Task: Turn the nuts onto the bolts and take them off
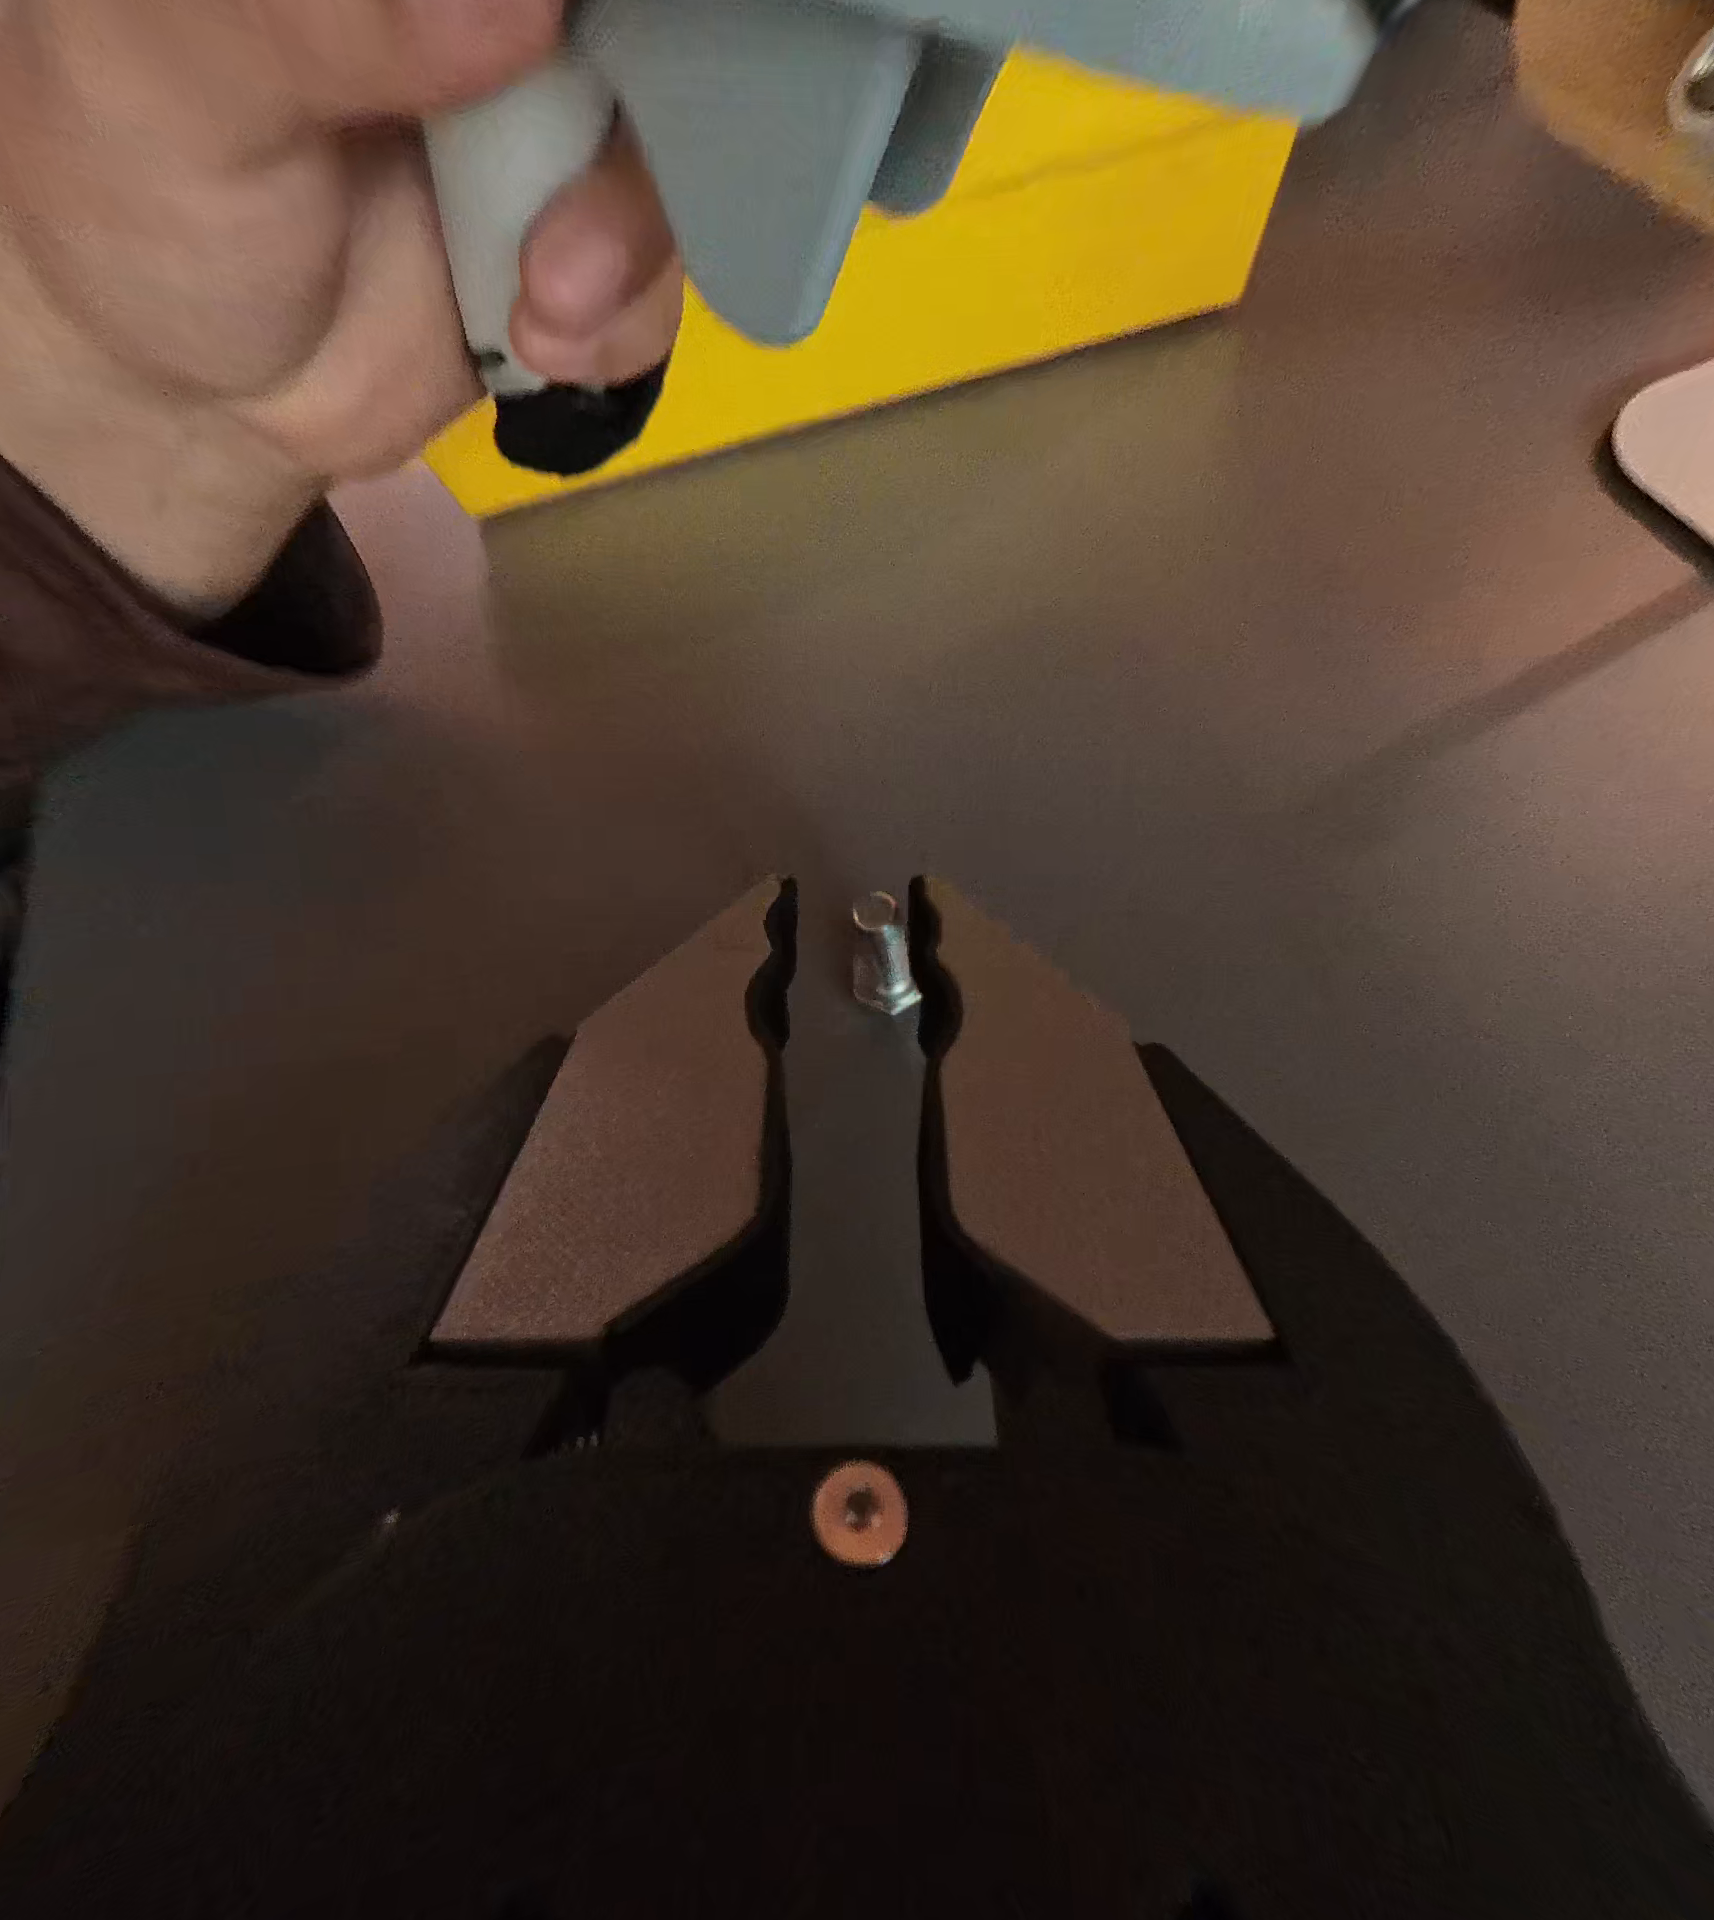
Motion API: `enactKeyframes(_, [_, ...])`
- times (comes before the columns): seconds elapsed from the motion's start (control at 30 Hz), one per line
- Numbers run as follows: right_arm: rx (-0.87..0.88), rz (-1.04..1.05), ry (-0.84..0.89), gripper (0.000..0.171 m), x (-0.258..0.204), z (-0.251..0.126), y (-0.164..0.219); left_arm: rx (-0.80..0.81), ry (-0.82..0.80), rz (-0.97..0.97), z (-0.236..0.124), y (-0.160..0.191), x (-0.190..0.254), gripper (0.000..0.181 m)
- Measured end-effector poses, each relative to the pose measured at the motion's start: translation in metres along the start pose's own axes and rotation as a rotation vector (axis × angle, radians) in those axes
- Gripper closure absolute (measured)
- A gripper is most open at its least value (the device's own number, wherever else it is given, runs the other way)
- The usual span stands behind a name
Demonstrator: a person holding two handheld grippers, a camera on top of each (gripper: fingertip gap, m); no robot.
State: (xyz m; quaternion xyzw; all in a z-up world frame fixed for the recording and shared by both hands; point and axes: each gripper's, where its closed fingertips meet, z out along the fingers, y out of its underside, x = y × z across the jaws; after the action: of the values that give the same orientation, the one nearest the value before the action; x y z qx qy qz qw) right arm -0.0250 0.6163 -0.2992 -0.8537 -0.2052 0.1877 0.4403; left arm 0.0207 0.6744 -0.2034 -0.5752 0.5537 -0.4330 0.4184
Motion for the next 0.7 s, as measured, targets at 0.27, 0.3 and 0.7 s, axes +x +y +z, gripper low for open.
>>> enactKeyframes(0.27, [-0.055,0.022,0.202,0.165,0.036,0.000,0.010,-0.071,0.101,-0.036,0.019,0.041,0.014,0.162])
enactKeyframes(0.3, [-0.048,0.046,0.234,0.165,0.044,-0.005,0.010,-0.079,0.099,-0.026,0.021,0.043,0.015,0.162])
enactKeyframes(0.7, [0.189,0.221,0.244,0.165,0.061,-0.039,-0.018,-0.167,0.177,0.086,0.039,0.070,0.045,0.170])
